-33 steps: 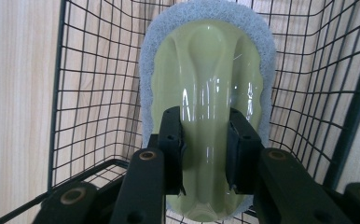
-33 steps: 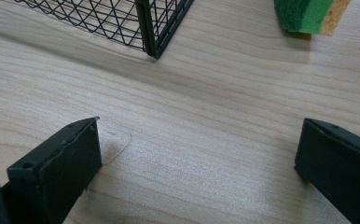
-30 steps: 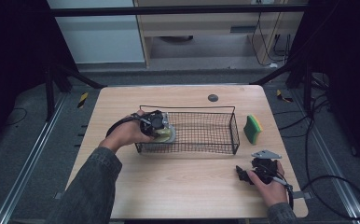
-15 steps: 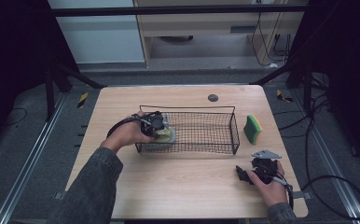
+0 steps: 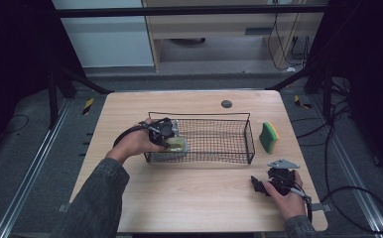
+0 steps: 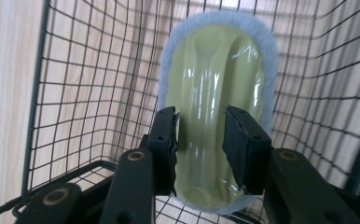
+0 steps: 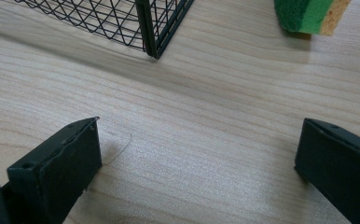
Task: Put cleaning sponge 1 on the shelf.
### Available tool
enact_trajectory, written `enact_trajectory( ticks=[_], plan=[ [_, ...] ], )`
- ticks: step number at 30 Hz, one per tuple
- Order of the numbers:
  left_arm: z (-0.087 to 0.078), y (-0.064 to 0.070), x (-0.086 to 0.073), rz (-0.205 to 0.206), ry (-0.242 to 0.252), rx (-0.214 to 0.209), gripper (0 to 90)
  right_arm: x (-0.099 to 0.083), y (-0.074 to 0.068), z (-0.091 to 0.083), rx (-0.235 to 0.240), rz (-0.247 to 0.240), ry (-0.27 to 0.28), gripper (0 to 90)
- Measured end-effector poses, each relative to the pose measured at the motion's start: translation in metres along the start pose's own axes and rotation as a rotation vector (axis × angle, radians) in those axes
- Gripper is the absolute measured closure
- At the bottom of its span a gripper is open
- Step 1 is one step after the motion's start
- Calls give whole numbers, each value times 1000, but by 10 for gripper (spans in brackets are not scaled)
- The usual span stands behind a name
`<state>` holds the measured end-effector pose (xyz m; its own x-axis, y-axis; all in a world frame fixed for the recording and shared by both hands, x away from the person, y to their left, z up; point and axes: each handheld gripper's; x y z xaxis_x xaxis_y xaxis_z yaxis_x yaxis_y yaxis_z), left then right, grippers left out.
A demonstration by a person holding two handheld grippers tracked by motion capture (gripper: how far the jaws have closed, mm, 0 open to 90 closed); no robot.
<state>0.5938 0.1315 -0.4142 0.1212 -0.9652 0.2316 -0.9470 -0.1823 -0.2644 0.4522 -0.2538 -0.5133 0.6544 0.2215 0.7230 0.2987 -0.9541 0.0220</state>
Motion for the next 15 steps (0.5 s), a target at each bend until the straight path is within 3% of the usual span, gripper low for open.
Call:
enact_trajectory(
  ticks=[7, 15],
  plan=[
    [-20, 0, 3, -25, 69, 21, 592, 0, 0, 0, -2, -4, 1, 5],
    [-27, 2, 3, -54, 84, 59, 405, 0, 0, 0, -4, -4, 2, 5]
  ],
)
Point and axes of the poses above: each handheld gripper's, and its own axes: z roughly forward along the jaws, x roughly out of its top, y roughly to its right, and after that the axes turned 2 degrees about -x, right-handed
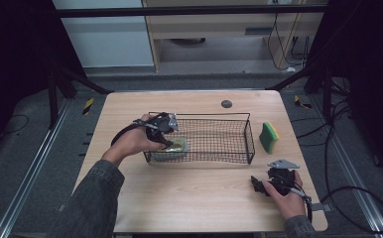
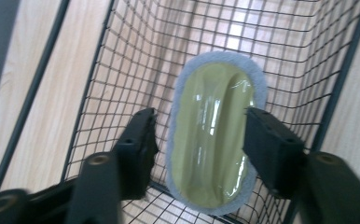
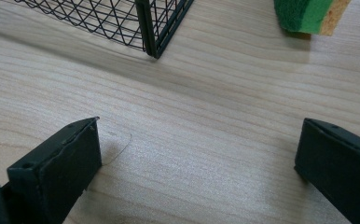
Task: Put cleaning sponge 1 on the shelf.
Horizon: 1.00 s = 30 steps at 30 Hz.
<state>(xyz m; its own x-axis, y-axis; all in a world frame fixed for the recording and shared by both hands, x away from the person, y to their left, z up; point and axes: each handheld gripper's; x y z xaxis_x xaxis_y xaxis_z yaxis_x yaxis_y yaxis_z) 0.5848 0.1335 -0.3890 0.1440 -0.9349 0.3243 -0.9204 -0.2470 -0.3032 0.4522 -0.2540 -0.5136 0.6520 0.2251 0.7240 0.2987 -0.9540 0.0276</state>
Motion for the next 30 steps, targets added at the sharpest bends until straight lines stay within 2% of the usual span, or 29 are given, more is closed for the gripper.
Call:
enact_trajectory(
  ticks=[4, 5, 7, 8, 9, 10, 12, 13, 16, 19, 22, 27, 30],
  plan=[
    [-2, 0, -2, -27, 5, 11, 295, 0, 0, 0, 0, -2, 0, 5],
    [-3, 0, -3, -61, 13, 15, 246, 0, 0, 0, 0, -1, 0, 5],
    [-5, 1, -5, -97, 46, 9, 216, 0, 0, 0, 0, 0, 0, 5],
    [-5, 1, -5, -97, 46, 9, 202, 0, 0, 0, 0, 0, 0, 5],
    [-6, 1, -5, -121, 53, 11, 202, 0, 0, 0, 0, -1, -1, 5],
    [-9, 2, -6, -146, 61, 24, 155, 0, 0, 0, 0, 0, 0, 5],
    [-11, 2, -7, -157, 67, 30, 134, 0, 0, 0, 0, 0, 0, 5],
    [-15, 2, -8, -195, 91, 38, 124, 0, 0, 0, -1, 1, 0, 5],
    [-19, 2, -10, -217, 98, 62, 93, 0, 0, 0, -1, 1, 0, 5],
    [-28, 5, -15, -278, 146, 85, 88, 0, 0, 0, -1, 1, 0, 5],
    [-34, 9, -20, -294, 166, 88, 74, 0, 0, 0, 1, 5, -1, 5],
    [-45, 16, -29, -322, 205, 118, 65, 1, -1, 0, -2, 6, -4, 5],
    [-55, 22, -39, -363, 246, 124, 51, 1, -1, 0, -5, 10, -7, 5]
  ],
)
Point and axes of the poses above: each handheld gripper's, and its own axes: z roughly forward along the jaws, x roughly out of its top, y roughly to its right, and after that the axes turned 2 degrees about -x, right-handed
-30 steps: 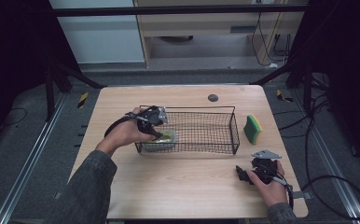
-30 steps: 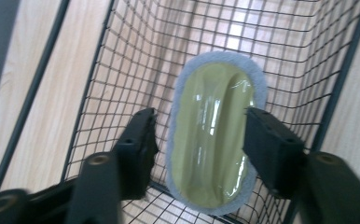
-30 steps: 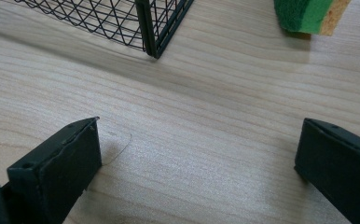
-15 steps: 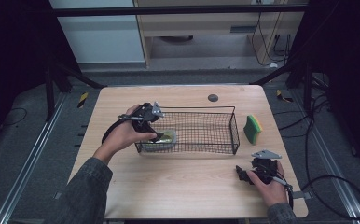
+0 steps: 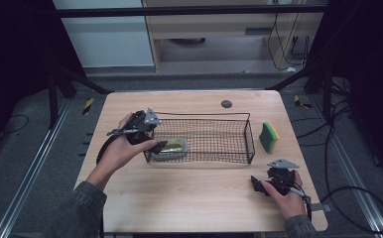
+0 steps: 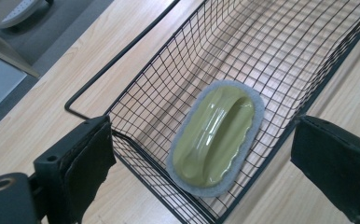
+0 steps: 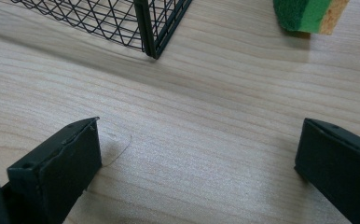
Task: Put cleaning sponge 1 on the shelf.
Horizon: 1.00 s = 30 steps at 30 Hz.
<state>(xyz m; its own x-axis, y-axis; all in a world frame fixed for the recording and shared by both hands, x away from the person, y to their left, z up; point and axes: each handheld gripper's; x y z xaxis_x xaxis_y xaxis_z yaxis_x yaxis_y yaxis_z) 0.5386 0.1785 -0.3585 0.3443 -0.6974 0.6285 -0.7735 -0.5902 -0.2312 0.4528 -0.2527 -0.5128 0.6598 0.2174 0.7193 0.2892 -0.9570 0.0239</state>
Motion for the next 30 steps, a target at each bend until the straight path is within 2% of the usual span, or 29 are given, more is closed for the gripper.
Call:
enact_trajectory(
  ticks=[1, 3, 8, 9, 11, 12, 15, 16, 18, 19, 20, 22, 23, 25, 27, 29, 30],
  plan=[
    [0, 0, 0, 0, 0, 0, 50, 0, 0, 0, 0, 0, 0, 5],
    [-8, 0, -9, -26, 24, 29, 44, 0, 0, 0, -4, 2, -3, 5],
    [-21, -1, -28, -83, 60, 58, 31, 0, -1, 0, -5, 4, -3, 5],
    [-23, -1, -32, -83, 68, 68, 30, 0, -1, 0, -5, 4, -2, 5],
    [-25, 0, -41, -112, 65, 51, 30, 0, -1, 0, -5, 3, -2, 5],
    [-25, 0, -41, -112, 65, 51, 30, 0, -1, 0, -5, 3, -2, 5],
    [-23, 5, -60, -130, 50, 52, 32, 0, -1, 0, -6, 6, -2, 5],
    [-23, 5, -60, -130, 50, 52, 32, 0, -1, 0, -6, 6, -2, 5],
    [-20, 9, -74, -161, 54, 56, 31, 0, -1, 0, -6, 7, -3, 5],
    [-20, 9, -74, -161, 54, 56, 32, 0, -1, 0, -6, 7, -3, 5],
    [-16, 13, -83, -180, 58, 49, 31, 0, -1, 0, -7, 7, -2, 5],
    [-13, 15, -88, -194, 55, 42, 32, 0, -1, 0, -7, 7, -1, 5],
    [-7, 18, -98, -216, 48, 33, 32, 0, -1, 0, -7, 8, -1, 5],
    [-5, 19, -102, -219, 35, 32, 32, 0, -1, 0, -8, 8, 0, 5],
    [2, 21, -114, -236, 12, 44, 34, 0, -1, 0, -9, 8, 4, 5],
    [4, 20, -117, -250, 14, 39, 35, 0, -1, 0, -9, 8, 4, 5],
    [6, 20, -124, -272, 19, 43, 35, -1, -1, 0, -10, 10, 4, 5]
  ],
)
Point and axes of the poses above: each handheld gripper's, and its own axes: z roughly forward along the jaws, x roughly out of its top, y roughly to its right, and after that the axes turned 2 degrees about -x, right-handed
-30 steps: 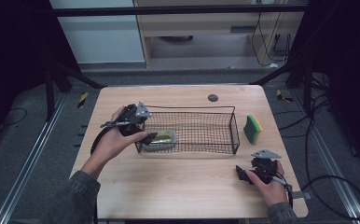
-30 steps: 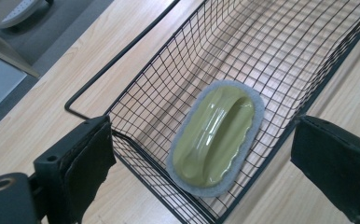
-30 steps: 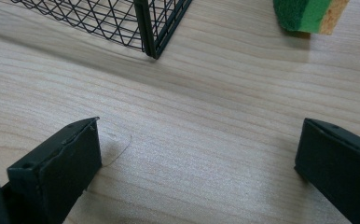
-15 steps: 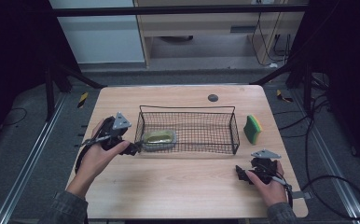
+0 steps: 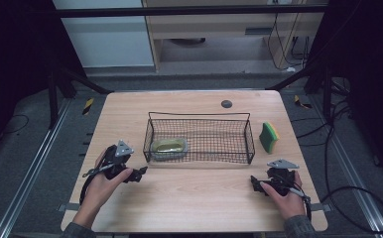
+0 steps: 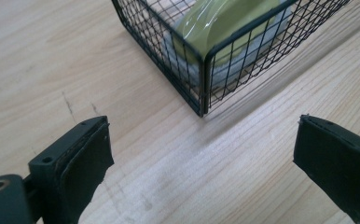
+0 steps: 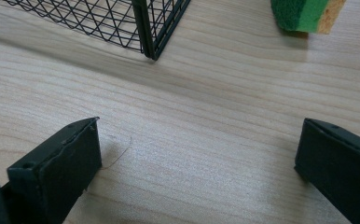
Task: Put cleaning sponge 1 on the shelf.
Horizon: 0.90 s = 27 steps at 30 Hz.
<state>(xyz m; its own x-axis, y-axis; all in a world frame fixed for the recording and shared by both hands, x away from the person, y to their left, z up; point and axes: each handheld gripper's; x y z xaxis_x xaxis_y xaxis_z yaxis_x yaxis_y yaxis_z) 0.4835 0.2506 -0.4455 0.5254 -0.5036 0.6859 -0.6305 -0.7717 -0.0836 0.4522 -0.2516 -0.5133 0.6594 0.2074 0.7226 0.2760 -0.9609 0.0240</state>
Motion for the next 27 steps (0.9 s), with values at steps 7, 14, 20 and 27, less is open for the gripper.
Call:
enact_trajectory(
  ticks=[7, 14, 20, 27],
  plan=[
    [6, -7, -17, -16, -18, 29, 37, 0, 0, 0, 1, 2, 3, 7],
    [9, -13, -35, -48, -40, 28, 38, 3, 0, 0, 2, 3, -20, 24],
    [14, -21, -46, -75, -61, 46, 38, 6, 1, -3, 11, -2, -35, 99],
    [20, -27, -53, -109, -63, 45, 38, 17, 12, -18, -11, 19, -28, 151]
  ],
)
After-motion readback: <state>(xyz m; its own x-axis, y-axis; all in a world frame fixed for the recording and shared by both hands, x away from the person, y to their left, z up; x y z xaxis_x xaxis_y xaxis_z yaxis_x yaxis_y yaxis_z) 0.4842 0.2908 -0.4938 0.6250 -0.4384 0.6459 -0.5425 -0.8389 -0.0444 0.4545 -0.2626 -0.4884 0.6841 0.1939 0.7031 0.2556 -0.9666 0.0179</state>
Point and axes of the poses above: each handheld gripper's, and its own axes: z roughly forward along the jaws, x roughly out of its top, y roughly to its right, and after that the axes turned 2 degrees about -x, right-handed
